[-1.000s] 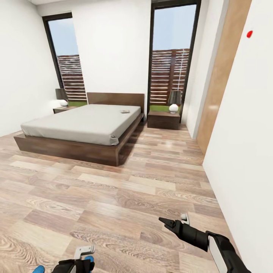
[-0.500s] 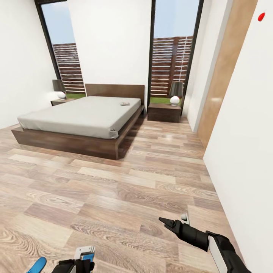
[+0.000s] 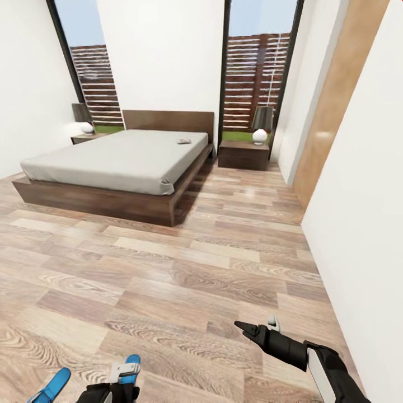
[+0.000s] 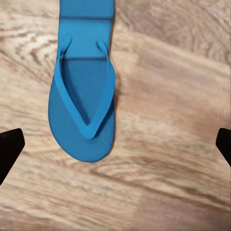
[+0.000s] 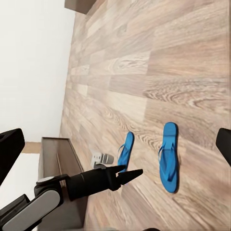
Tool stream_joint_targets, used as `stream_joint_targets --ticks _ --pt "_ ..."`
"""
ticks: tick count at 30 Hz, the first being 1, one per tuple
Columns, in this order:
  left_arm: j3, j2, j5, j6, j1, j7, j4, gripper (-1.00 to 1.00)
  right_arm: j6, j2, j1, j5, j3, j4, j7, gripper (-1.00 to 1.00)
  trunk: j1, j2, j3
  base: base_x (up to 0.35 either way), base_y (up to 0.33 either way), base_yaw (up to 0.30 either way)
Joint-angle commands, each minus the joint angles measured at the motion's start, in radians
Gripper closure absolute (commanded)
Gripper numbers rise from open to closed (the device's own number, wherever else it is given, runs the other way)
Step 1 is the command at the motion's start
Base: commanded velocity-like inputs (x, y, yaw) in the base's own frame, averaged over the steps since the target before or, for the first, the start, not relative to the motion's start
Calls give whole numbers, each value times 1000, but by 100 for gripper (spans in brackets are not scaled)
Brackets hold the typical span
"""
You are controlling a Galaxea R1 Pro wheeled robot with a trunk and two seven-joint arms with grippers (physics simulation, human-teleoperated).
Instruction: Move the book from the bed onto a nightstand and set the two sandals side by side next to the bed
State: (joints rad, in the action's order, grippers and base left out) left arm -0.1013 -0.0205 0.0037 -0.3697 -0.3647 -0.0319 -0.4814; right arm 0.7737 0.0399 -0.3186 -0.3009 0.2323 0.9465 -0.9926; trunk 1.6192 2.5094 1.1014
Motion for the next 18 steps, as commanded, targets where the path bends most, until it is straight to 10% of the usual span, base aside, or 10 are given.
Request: stream_joint_targets --ticks 1,18 --pt "-5 1 0 -6 0 -3 -2 -100 6 0 0 -3 1 0 -1 -100 0 1 5 0 0 0" --pt "-5 1 1 -6 0 -3 -3 -100 6 0 0 -3 1 0 -1 -100 8 5 71 0 0 0"
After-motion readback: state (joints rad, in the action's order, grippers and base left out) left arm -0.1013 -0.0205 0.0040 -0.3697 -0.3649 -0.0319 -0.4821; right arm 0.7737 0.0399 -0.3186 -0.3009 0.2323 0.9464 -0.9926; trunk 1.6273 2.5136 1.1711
